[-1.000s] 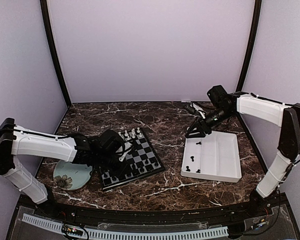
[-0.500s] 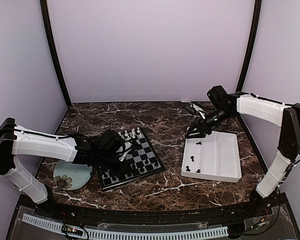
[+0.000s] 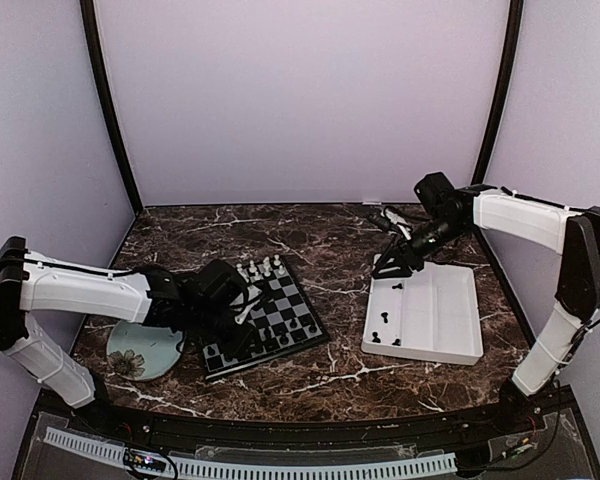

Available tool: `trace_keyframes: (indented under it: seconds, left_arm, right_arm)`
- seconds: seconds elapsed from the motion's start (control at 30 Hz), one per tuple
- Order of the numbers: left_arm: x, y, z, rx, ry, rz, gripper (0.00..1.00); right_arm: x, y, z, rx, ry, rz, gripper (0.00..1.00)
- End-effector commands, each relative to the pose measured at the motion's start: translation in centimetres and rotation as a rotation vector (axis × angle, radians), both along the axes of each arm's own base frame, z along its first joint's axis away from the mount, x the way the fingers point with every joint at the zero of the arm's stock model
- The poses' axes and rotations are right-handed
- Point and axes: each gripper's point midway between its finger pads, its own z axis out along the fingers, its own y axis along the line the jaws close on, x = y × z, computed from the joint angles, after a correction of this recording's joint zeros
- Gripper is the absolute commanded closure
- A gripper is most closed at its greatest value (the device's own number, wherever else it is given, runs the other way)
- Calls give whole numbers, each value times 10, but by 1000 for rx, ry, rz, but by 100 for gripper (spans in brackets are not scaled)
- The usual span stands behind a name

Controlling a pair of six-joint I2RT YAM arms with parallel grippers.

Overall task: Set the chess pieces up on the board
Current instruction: Place the queen at e8, then pick up the pawn from the storage box.

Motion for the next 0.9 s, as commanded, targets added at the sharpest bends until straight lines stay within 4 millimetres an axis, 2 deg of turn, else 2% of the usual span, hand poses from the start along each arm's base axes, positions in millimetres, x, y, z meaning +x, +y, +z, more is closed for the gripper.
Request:
trace_keyframes:
  seconds: [0.0, 0.17, 0.33, 0.53, 0.67, 0.87]
  left_arm:
    - [4, -2, 49, -61, -73, -7, 64]
    - [21, -11, 100, -135, -198, 4, 60]
    - [33, -29, 134, -215, -256, 1, 60]
    - [39, -43, 143, -251, -255, -5, 60]
    - [39, -44, 143, -260, -248, 8, 60]
    - [37, -40, 143, -274, -248, 22, 60]
  right_arm:
    - [-5, -14, -12, -80, -17, 1, 51]
    - [-1, -36, -38, -229, -102, 31, 54]
    - [9, -57, -61, -388, -223, 136, 63]
    - [44, -76, -89, -570, -322, 183, 66]
    - [73, -81, -95, -655, -324, 153, 68]
    - [87, -92, -106, -762, -283, 143, 61]
